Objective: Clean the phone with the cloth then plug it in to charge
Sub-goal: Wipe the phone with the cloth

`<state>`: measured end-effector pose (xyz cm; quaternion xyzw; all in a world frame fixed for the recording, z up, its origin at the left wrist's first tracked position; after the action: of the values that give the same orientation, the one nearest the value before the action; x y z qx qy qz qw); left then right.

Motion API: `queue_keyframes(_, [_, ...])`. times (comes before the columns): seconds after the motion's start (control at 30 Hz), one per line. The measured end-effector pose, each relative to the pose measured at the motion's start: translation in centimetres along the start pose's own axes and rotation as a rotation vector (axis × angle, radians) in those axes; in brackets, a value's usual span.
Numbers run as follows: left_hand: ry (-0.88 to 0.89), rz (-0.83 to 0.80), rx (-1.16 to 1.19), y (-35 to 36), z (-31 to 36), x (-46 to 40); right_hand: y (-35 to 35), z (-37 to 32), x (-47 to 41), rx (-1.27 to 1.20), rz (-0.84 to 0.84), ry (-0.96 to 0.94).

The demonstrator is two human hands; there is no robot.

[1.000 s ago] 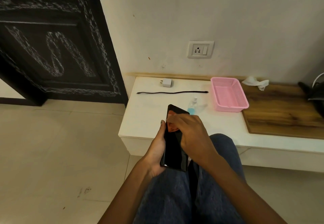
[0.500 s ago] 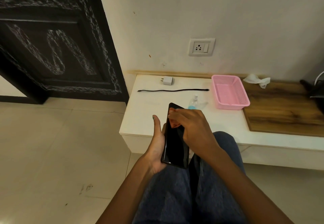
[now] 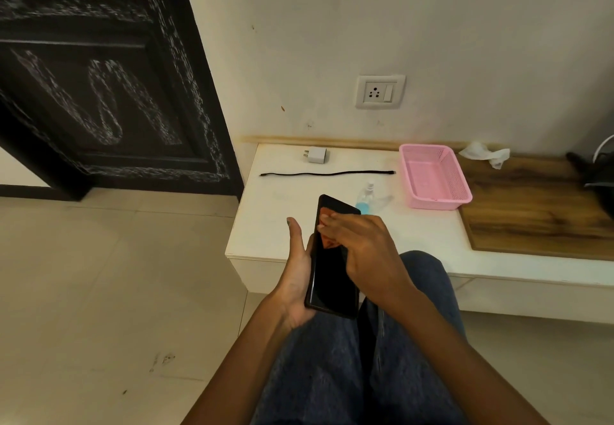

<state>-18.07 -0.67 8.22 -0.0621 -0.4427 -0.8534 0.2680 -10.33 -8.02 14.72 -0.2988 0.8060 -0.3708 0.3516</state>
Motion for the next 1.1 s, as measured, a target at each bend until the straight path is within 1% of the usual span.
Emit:
queue_keyframes(0.17, [-0.027, -0.003, 0.019, -0.3, -0.1, 0.3, 0.1, -0.7, 1.5, 0.014, -0.021, -0.060])
queue_keyframes(0.33, [-0.026, 0.007, 0.001, 0.5, 0.0, 0.3, -0.8, 0.4, -0.3, -0.019, 0.056, 0.029])
queue_keyframes(0.4, [-0.028, -0.001, 0.004, 0.4, 0.1, 0.2, -0.7, -0.1, 0.2, -0.007, 0.075, 0.003])
queue_keyframes(0.57, [-0.030, -0.045, 0.010, 0.1, 0.0, 0.4, -0.6, -0.6, 1.5, 0.000, 0.029, -0.100])
queue_keyframes(0.73, [-0.014, -0.035, -0.031, 0.7, 0.1, 0.2, -1.6, 0.7, -0.3, -0.001, 0.120, 0.013])
queue_keyframes(0.9, [-0.053, -0.070, 0.019, 0.2, 0.1, 0.5, -0.5, -0.5, 1.8, 0.029, 0.029, -0.094])
queue_keyframes(0.97, [-0.048, -0.063, 0.023, 0.4, 0.0, 0.8, -0.9, 0.6, 1.3, -0.006, 0.015, -0.051])
queue_keyframes(1.03, [-0.028, -0.043, -0.010, 0.7, -0.2, 0.7, -1.4, 1.8, 0.3, -0.024, 0.054, 0.033])
queue_keyframes(1.1, [-0.023, -0.033, -0.045, 0.8, -0.3, 0.6, -1.5, 1.8, 0.2, -0.012, 0.091, 0.063])
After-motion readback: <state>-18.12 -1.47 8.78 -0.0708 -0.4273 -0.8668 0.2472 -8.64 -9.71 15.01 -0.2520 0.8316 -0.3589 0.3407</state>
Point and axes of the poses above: each hand's wrist, its own x-axis away from the middle knuckle, its own y-axis out of the palm, z = x × y, the point moved 3 cm from there along -x, towards the middle knuckle, and after that the axes turned 15 degrees about y, right-handed, at the moved point
